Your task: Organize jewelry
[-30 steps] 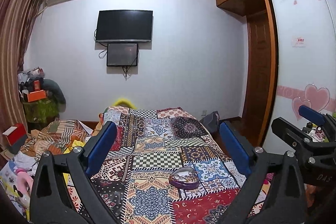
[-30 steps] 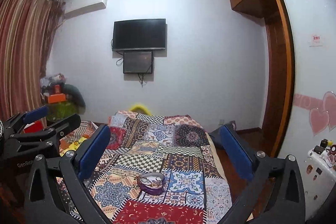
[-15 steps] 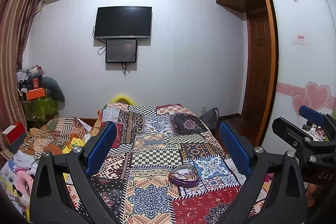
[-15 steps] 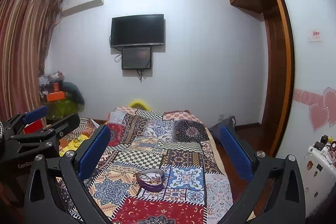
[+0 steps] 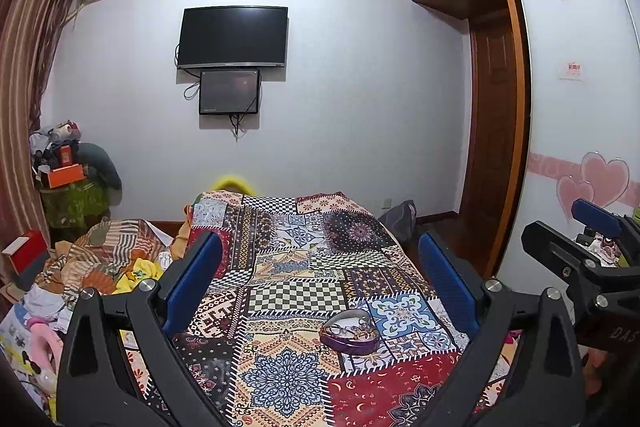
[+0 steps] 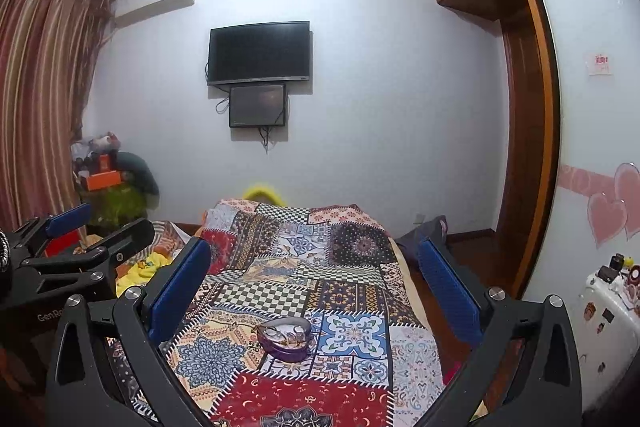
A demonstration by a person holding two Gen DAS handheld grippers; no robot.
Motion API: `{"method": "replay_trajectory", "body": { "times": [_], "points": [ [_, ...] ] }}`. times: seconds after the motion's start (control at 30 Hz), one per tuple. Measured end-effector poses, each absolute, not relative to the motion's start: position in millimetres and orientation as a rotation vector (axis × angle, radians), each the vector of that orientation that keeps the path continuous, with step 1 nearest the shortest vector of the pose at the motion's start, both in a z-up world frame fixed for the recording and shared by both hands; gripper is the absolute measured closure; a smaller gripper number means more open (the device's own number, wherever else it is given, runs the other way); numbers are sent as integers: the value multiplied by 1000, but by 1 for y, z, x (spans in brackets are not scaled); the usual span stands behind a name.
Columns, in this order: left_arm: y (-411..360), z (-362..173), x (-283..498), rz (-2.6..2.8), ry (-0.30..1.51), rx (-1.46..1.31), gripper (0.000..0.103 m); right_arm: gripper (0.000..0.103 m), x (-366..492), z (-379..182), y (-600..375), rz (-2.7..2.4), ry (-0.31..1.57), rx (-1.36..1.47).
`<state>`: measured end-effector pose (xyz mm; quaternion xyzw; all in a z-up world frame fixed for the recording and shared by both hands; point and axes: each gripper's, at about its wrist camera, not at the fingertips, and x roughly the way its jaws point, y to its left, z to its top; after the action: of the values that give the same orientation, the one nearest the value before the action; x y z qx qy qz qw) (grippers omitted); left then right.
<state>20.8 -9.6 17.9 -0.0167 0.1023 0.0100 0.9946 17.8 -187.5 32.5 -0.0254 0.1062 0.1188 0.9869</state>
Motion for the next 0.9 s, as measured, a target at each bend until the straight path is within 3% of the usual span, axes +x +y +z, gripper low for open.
{"method": "replay_trajectory", "body": {
  "times": [0.9],
  "points": [
    [-15, 16, 20, -5, 203, -31, 4, 0, 21, 33, -192, 233, 221, -39]
  ]
}}
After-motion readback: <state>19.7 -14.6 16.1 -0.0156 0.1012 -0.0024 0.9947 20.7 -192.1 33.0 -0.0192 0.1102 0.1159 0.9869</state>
